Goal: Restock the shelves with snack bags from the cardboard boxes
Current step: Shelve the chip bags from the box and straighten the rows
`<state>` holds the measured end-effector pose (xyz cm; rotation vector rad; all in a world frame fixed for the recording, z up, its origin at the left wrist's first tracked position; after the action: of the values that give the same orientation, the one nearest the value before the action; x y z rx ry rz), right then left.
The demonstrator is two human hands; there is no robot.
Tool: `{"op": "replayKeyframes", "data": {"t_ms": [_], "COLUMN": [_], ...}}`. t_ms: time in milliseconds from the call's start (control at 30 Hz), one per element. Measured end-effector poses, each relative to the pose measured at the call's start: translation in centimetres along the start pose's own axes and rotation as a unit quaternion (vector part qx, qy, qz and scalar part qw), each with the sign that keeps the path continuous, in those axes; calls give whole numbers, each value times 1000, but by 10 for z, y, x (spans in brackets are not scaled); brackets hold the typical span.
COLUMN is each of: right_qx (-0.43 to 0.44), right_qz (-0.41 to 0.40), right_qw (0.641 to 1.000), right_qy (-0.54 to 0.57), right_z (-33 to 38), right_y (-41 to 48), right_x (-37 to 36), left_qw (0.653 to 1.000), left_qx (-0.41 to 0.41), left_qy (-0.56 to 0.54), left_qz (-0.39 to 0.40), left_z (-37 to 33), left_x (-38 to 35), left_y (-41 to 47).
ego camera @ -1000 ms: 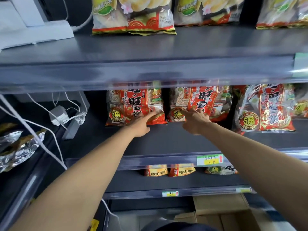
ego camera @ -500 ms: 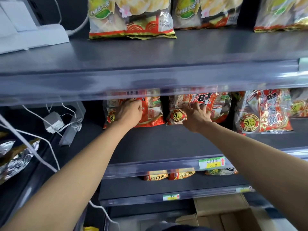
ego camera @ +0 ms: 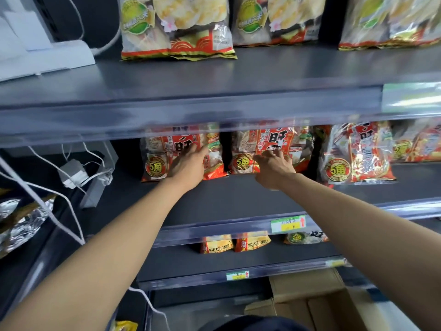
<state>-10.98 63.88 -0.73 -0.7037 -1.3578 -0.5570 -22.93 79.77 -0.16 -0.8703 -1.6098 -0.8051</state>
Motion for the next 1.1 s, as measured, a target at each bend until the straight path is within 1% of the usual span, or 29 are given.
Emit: {"op": "replayKeyframes", "data": {"t_ms": [100, 233, 367, 500, 633, 767, 933, 1033, 1100], "right_qx": [-4, -56, -117, -135, -119, -86, -23, -1, 6], "right_qz": [3, 12, 36, 59, 94, 133, 150, 147, 135], "right_qw": [1000, 998, 992, 989, 988, 987, 988, 989, 991], "right_qy": [-4, 8, 26, 11, -5, 1, 33, 26, 7], "right_z": [-25, -84, -153, -216, -261, -291, -313, -324, -330], "right_y": [-15, -37, -56, -68, -67, -56, -27, -1, 8], "right_x": [3, 12, 19, 20, 11, -7, -27, -35, -32], "left_qw": [998, 992, 982, 970, 967, 962, 970, 971, 975], "left_qx": [-66, -112, -166, -202, -193, -164, -96, -59, -42], "left_qy": [-5, -1, -15, -60, -62, -57, -47, -31, -40], "left_qz": [9, 61, 92, 122, 158, 209, 219, 230, 214], "left_z": [-43, -107, -183, -265, -319, -344, -347, -343, -345], "left_x": [-5, -15, -26, -39, -63, -91, -115, -126, -128], "left_y": [-6, -7, -3, -1, 7, 19, 45, 60, 71]}}
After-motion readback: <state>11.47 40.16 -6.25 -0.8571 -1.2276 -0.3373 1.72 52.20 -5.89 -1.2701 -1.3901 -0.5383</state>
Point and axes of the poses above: each hand's wrist, its own y-axis towards the middle knuckle, its own x-axis out of the back of the hand, z = x × y, the point moved 6 cm from there along y, towards the middle knuckle, and after that the axes turned 2 degrees about y, right-handed, at the moved point
